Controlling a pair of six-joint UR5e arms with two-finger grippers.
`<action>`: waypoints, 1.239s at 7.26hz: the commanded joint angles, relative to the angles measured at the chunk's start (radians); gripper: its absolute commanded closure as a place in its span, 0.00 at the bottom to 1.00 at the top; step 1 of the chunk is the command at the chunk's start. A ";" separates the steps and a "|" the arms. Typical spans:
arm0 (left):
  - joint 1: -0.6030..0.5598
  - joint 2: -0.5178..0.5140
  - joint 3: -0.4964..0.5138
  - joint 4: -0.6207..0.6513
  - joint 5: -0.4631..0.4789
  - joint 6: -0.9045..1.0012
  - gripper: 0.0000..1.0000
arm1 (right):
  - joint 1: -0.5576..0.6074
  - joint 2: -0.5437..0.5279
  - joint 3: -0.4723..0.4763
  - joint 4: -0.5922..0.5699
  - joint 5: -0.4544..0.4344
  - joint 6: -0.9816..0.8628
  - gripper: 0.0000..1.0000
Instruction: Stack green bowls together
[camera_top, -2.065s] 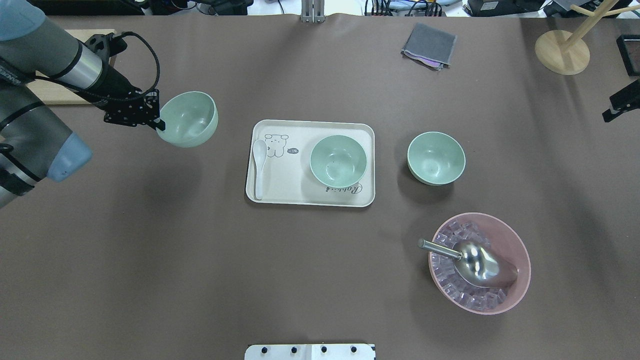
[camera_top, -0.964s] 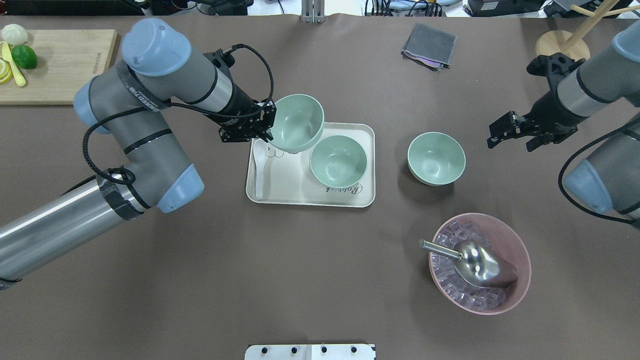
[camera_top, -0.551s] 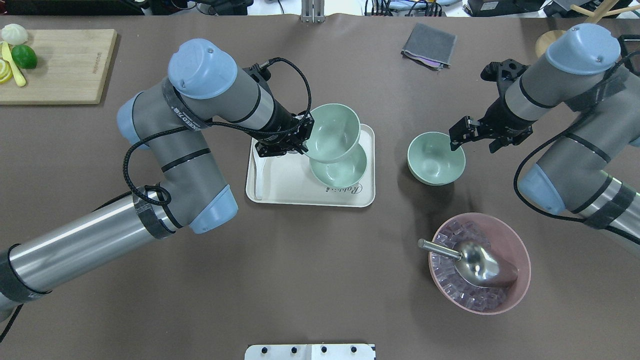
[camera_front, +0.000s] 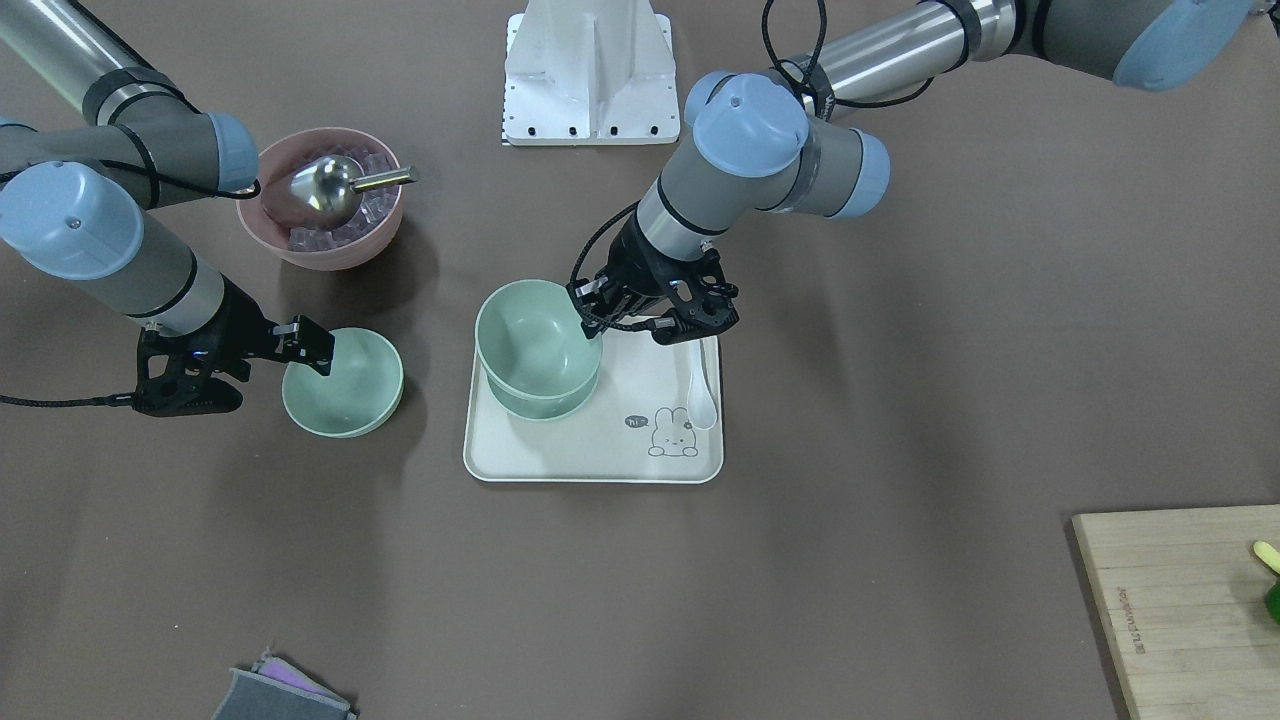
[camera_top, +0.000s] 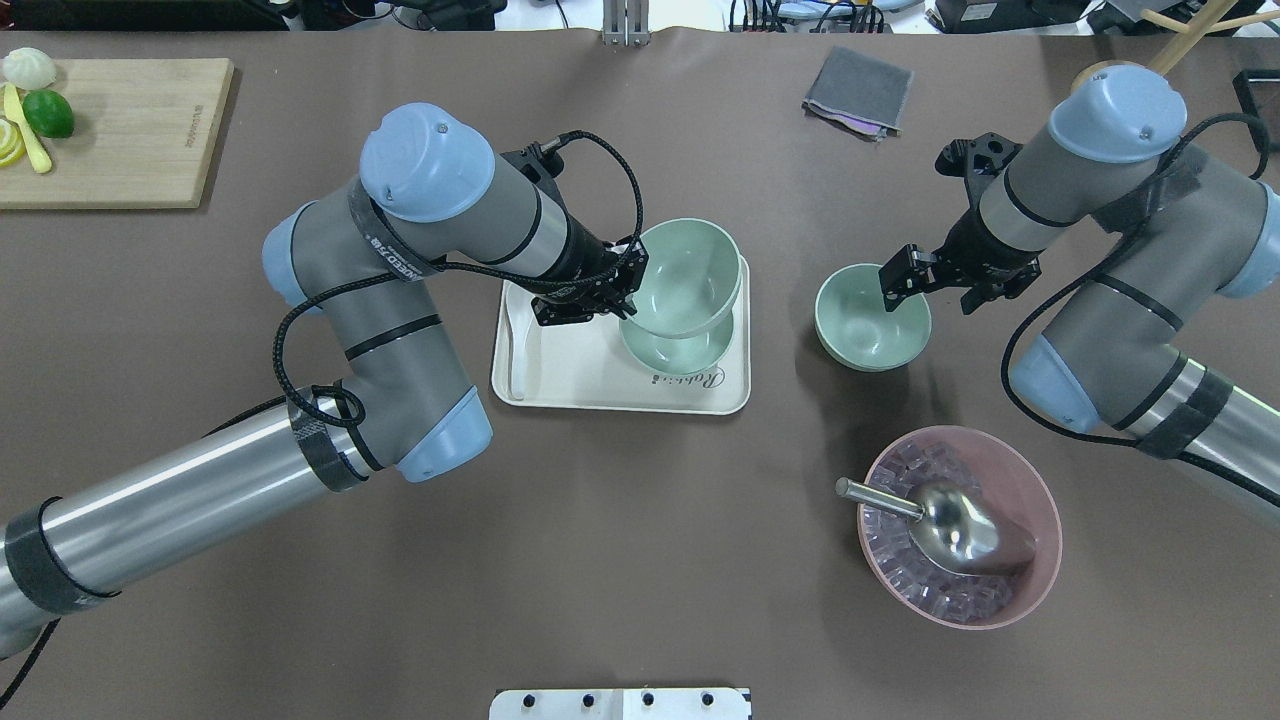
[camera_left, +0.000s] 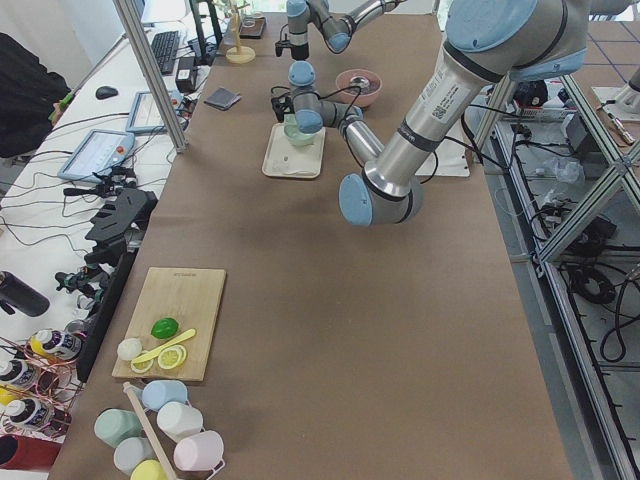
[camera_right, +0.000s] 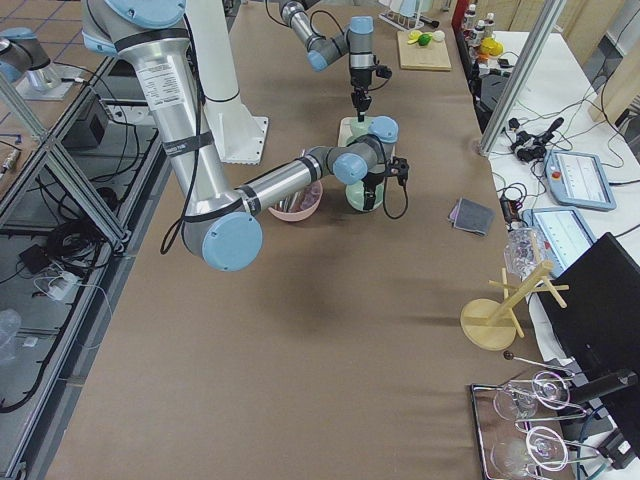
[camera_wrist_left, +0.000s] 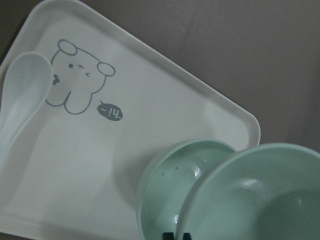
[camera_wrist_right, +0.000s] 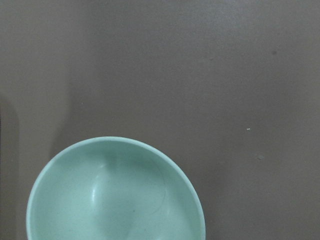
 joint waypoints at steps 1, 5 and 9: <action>0.004 -0.001 0.049 -0.074 0.003 0.001 1.00 | -0.001 -0.001 -0.004 0.007 0.002 0.002 0.00; 0.022 -0.001 0.089 -0.122 0.037 0.001 1.00 | -0.001 -0.001 -0.005 0.007 0.004 0.008 0.00; 0.024 0.005 0.081 -0.118 0.040 -0.005 0.02 | -0.001 -0.005 -0.005 0.007 0.004 0.008 0.01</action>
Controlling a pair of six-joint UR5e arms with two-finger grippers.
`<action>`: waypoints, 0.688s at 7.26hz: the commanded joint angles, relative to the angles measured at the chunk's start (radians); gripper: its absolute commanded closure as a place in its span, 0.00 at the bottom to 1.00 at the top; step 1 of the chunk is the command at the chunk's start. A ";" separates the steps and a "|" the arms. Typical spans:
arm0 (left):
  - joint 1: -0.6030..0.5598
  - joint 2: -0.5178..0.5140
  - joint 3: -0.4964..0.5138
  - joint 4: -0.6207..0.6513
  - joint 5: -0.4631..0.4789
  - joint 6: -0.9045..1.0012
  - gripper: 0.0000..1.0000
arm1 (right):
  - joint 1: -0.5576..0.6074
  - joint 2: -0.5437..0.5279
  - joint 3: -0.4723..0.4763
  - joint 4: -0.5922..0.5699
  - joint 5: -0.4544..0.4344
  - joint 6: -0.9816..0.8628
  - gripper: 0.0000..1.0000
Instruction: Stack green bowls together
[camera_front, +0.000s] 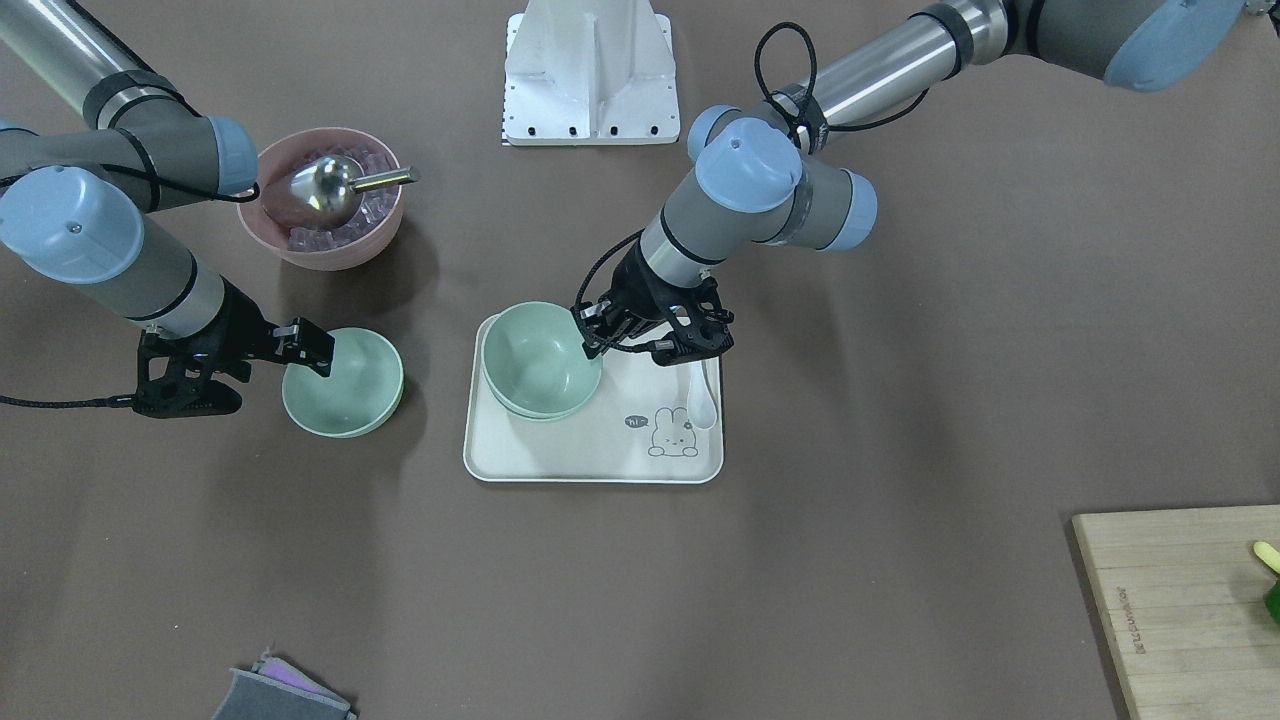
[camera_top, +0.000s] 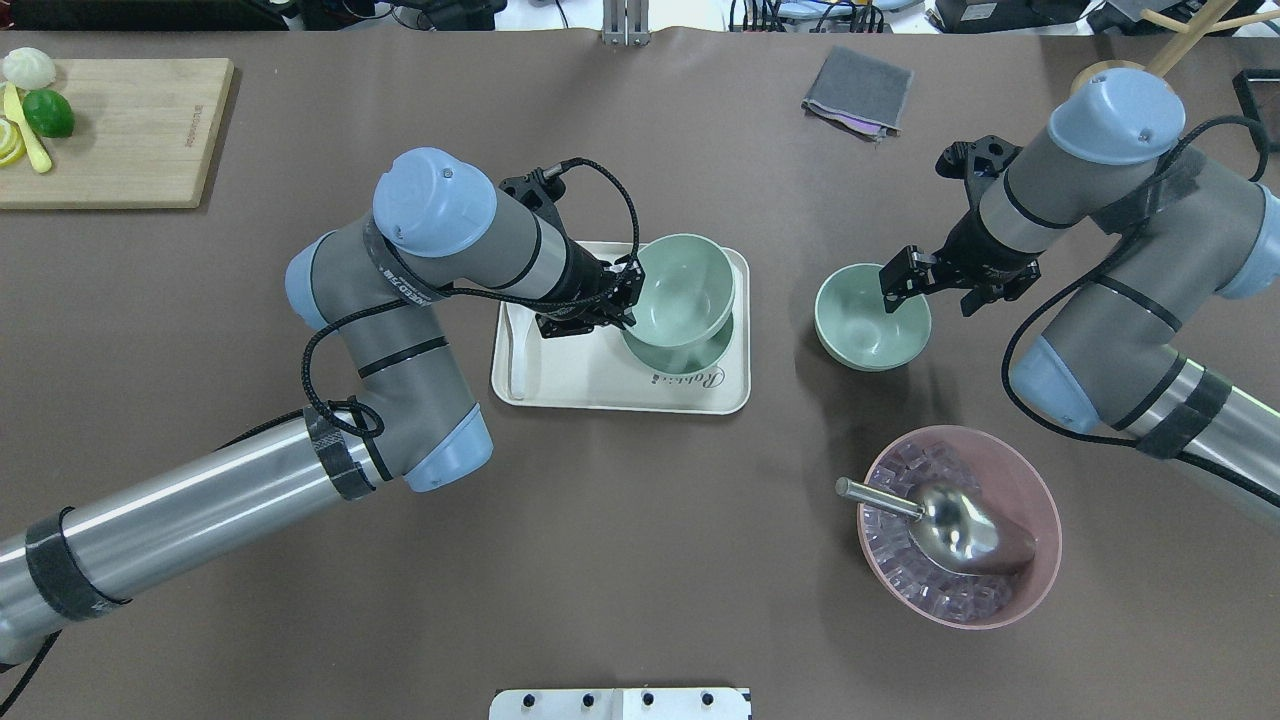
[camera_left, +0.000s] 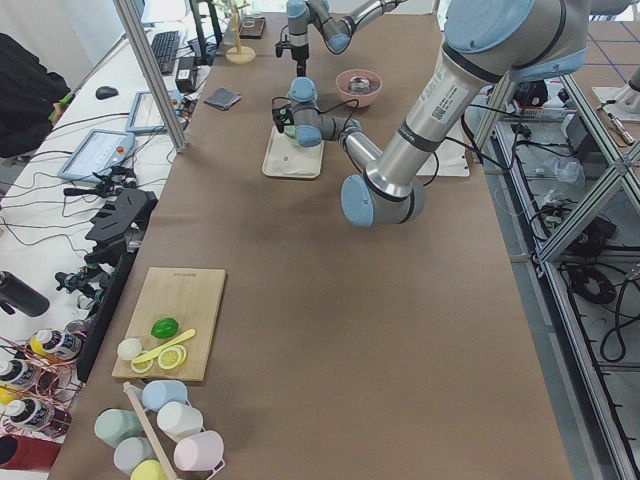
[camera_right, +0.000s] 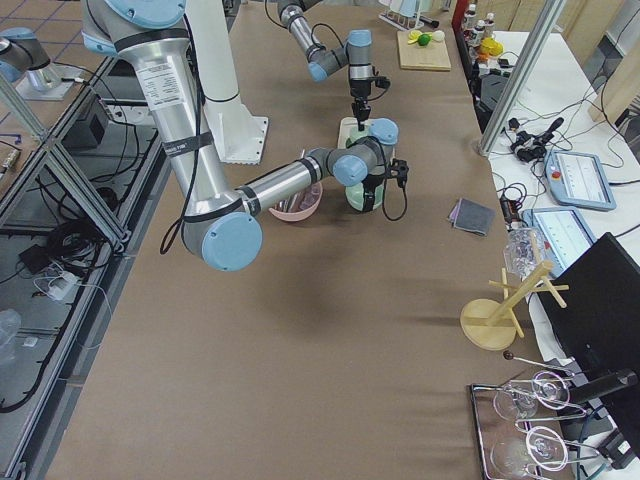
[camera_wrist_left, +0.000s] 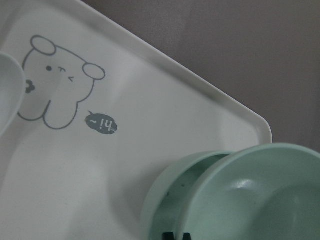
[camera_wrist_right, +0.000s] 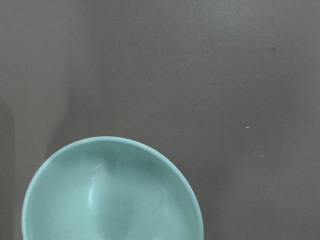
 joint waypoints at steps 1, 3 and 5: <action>-0.001 -0.005 -0.012 0.002 0.001 -0.010 0.02 | -0.009 -0.006 -0.002 0.000 -0.004 -0.001 0.03; -0.004 -0.005 -0.033 0.005 0.001 -0.010 0.02 | -0.026 -0.011 -0.014 0.002 -0.009 -0.001 0.07; -0.018 -0.004 -0.045 0.011 -0.001 -0.010 0.02 | -0.029 -0.008 -0.028 0.002 -0.010 0.000 0.55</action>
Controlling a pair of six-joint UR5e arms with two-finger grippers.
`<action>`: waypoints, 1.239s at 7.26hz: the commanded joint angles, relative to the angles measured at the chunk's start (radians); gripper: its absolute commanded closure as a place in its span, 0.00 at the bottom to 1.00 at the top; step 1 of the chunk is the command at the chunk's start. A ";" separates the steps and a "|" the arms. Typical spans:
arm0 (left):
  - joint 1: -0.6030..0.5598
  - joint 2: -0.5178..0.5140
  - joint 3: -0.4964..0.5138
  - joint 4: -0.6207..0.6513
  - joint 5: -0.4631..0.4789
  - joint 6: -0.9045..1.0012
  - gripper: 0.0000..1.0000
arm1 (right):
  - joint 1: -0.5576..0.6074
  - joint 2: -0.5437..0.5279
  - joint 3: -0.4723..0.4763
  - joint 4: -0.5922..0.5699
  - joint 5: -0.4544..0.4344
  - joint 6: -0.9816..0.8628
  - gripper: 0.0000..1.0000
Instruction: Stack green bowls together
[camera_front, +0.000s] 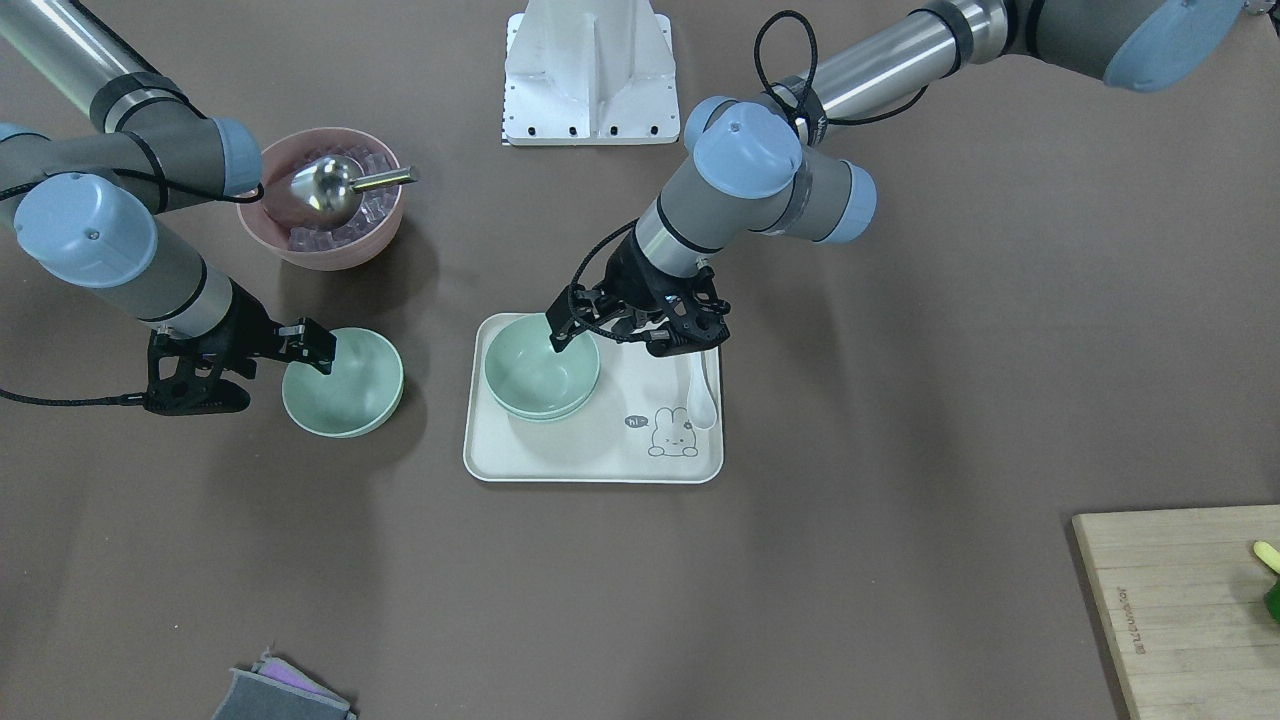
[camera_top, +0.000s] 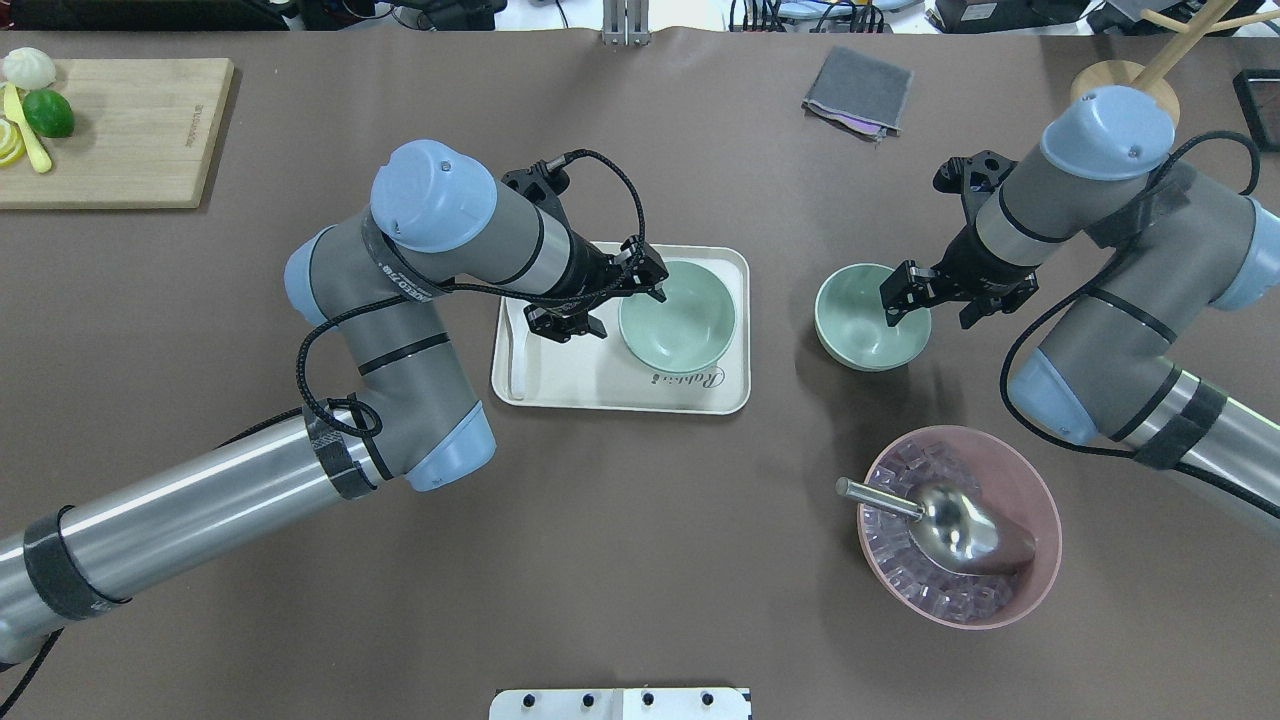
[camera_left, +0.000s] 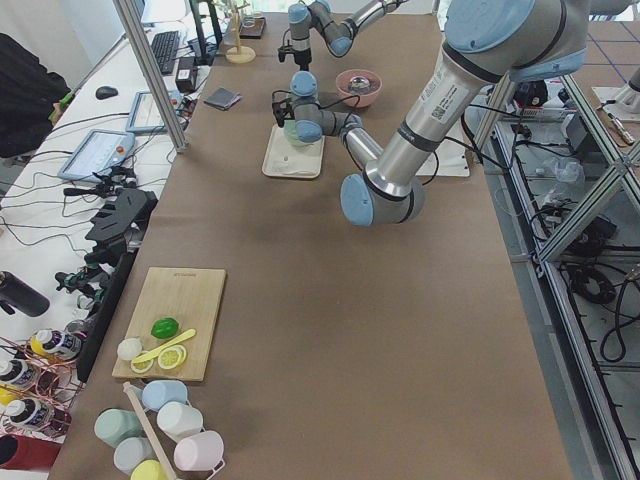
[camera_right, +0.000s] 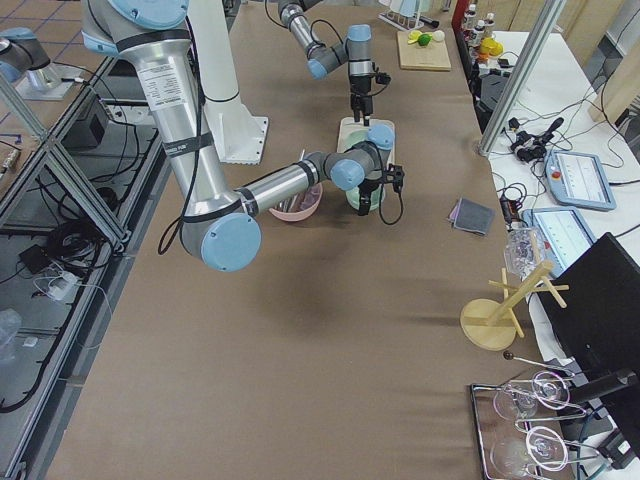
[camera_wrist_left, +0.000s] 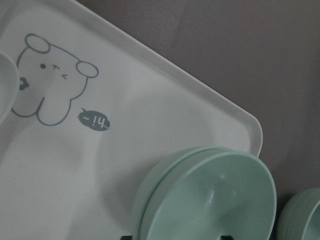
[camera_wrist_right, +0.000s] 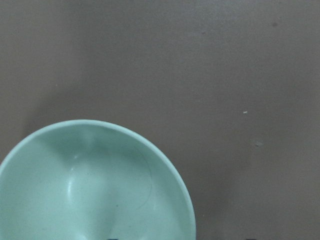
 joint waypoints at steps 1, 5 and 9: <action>-0.022 0.001 -0.016 0.006 -0.006 0.000 0.02 | -0.016 0.004 -0.007 0.002 -0.027 0.032 0.90; -0.158 0.013 -0.148 0.197 -0.132 0.011 0.02 | 0.036 0.010 0.032 0.012 0.002 0.049 1.00; -0.246 0.185 -0.202 0.275 -0.139 0.215 0.02 | 0.168 0.039 0.043 0.088 0.185 0.052 1.00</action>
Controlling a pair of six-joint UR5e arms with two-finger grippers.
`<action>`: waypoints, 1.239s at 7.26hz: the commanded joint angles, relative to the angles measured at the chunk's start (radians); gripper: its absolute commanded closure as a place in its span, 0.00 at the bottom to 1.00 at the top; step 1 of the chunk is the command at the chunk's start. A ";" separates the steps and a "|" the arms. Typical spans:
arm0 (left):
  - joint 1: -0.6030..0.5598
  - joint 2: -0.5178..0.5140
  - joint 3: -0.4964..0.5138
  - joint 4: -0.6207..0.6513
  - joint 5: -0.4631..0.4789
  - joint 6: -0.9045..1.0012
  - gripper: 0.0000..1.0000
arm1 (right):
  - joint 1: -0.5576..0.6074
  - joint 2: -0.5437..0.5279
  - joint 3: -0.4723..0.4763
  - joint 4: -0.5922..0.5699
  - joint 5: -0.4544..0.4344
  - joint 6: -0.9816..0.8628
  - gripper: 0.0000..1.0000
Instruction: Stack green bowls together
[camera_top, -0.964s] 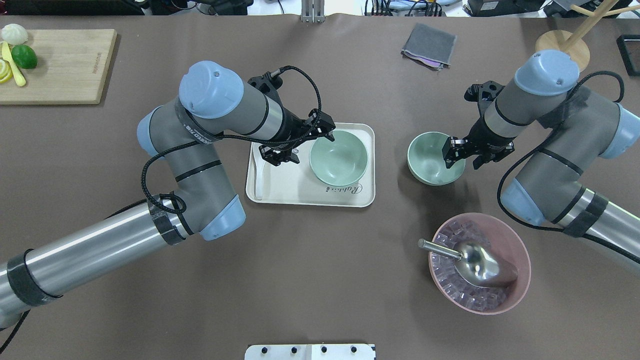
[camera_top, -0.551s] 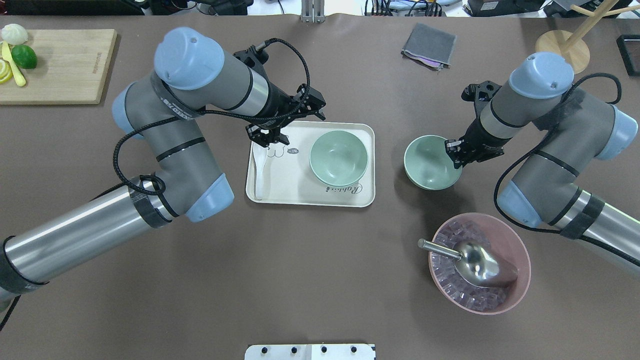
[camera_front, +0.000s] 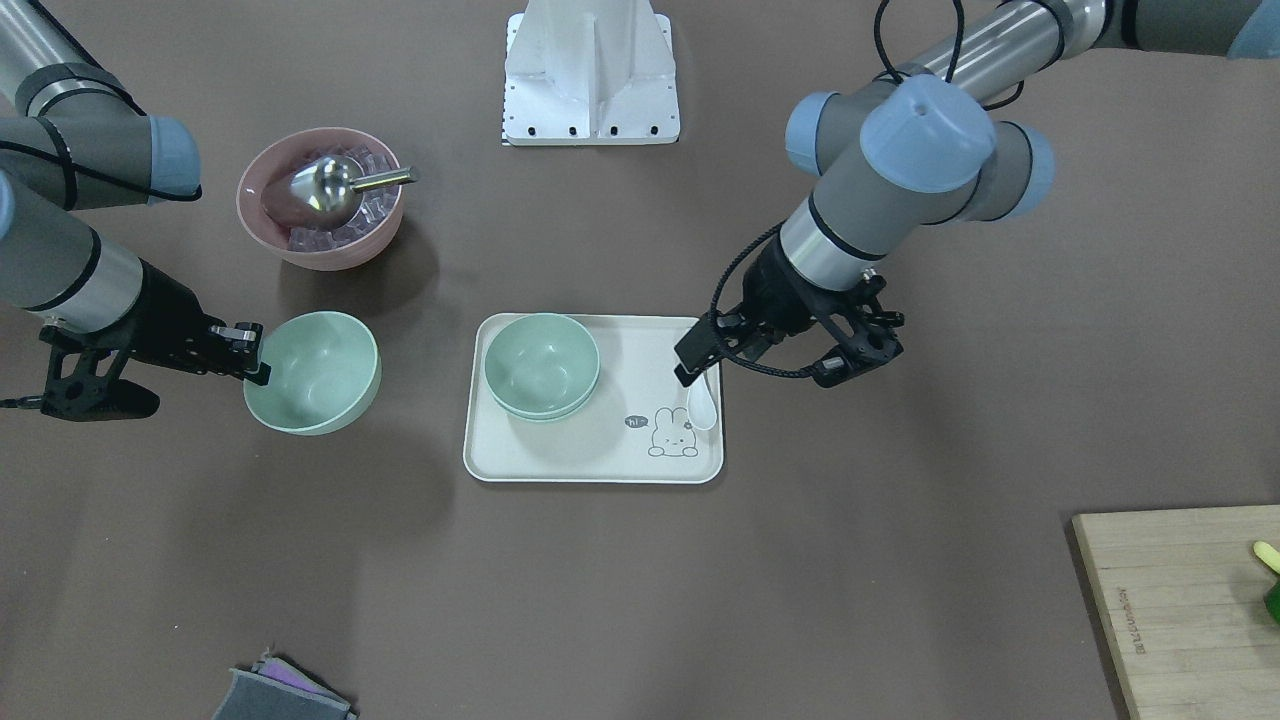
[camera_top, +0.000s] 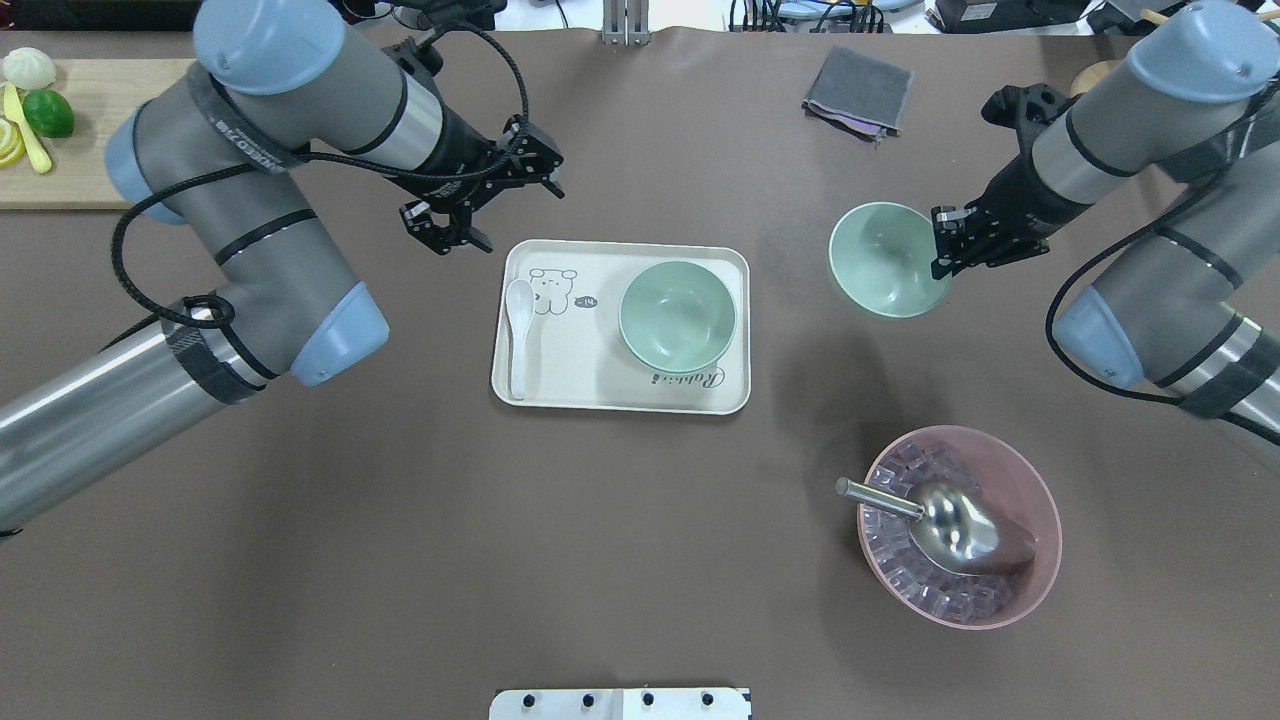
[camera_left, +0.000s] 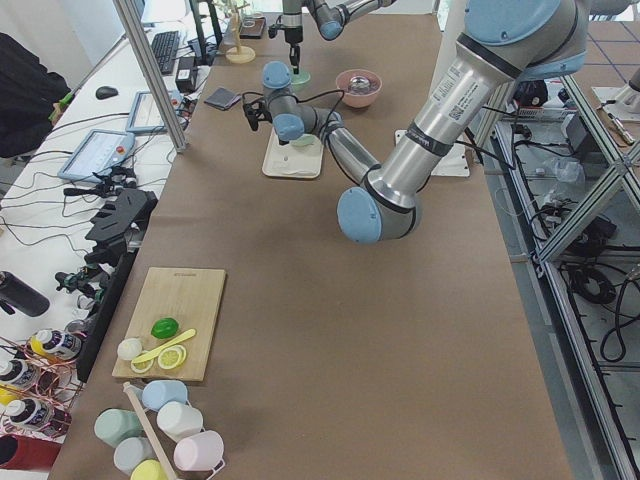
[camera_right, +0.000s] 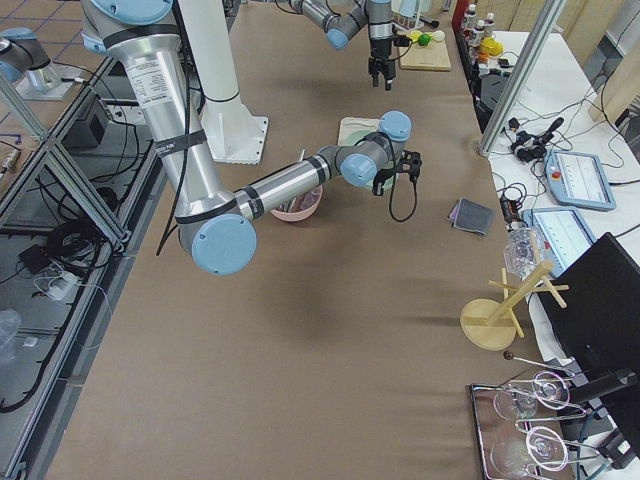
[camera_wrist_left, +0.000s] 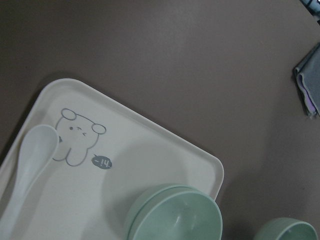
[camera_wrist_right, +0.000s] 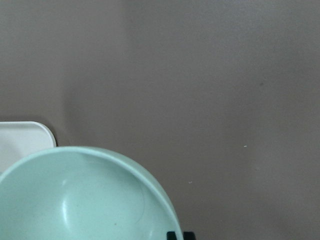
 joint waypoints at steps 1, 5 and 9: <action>-0.031 0.056 -0.096 0.126 -0.002 0.193 0.02 | -0.012 0.059 0.004 0.018 0.020 0.071 1.00; -0.078 0.155 -0.210 0.180 -0.006 0.353 0.02 | -0.206 0.145 -0.014 0.174 -0.189 0.333 1.00; -0.103 0.168 -0.212 0.182 -0.008 0.369 0.02 | -0.307 0.207 -0.068 0.179 -0.313 0.423 1.00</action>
